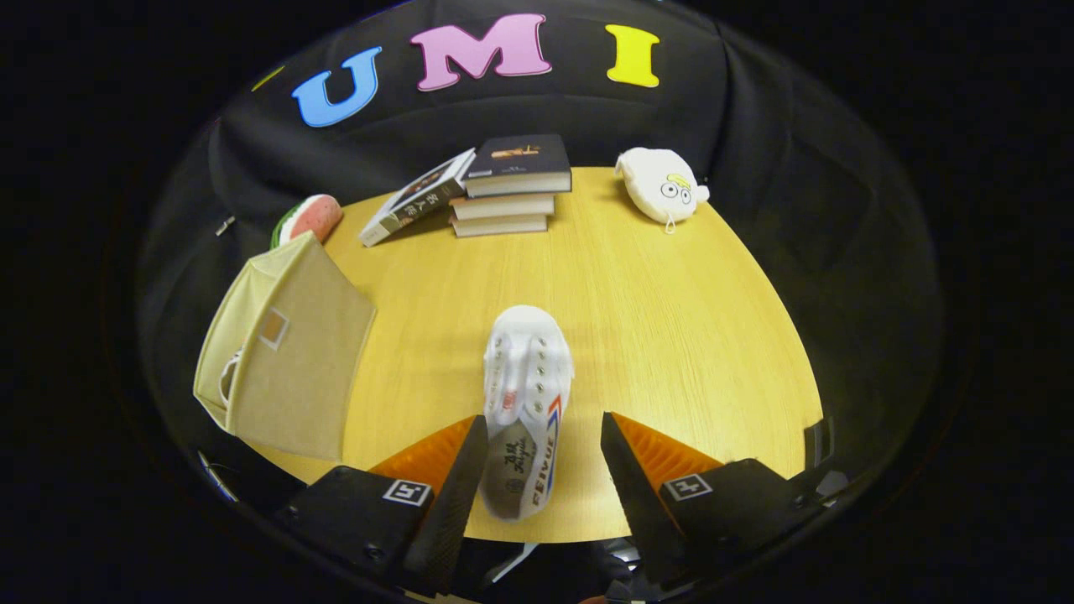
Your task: Open the storage box then place both shoes into the box .Put the left shoe in first, then the right shoe, with the right side of both shoes facing outward in a uniform manner.
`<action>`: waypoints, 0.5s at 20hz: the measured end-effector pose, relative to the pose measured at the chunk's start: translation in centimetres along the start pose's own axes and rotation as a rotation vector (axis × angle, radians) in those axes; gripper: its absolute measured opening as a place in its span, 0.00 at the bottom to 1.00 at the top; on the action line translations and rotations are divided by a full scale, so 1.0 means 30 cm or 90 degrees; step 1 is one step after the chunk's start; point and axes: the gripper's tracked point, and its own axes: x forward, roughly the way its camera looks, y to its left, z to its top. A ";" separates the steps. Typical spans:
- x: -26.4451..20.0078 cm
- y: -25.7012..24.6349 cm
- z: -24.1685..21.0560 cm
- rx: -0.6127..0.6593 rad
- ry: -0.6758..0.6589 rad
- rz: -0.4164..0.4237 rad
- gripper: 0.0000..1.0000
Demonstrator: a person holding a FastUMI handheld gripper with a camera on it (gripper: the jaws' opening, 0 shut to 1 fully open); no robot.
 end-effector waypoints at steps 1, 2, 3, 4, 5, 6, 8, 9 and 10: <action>0.031 -0.009 -0.031 -0.005 0.019 -0.002 0.82; 0.064 -0.012 -0.060 -0.011 0.037 -0.001 0.77; 0.095 -0.009 -0.081 -0.019 0.052 0.001 0.75; 0.126 -0.010 -0.091 -0.031 0.059 -0.001 0.72; 0.154 -0.013 -0.093 -0.045 0.062 -0.006 0.71; 0.182 -0.015 -0.086 -0.054 0.057 -0.010 0.72; 0.230 -0.017 -0.065 -0.058 0.047 -0.019 0.65; 0.251 -0.014 -0.053 -0.061 0.038 -0.024 0.62; 0.266 -0.013 -0.050 -0.064 0.034 -0.027 0.60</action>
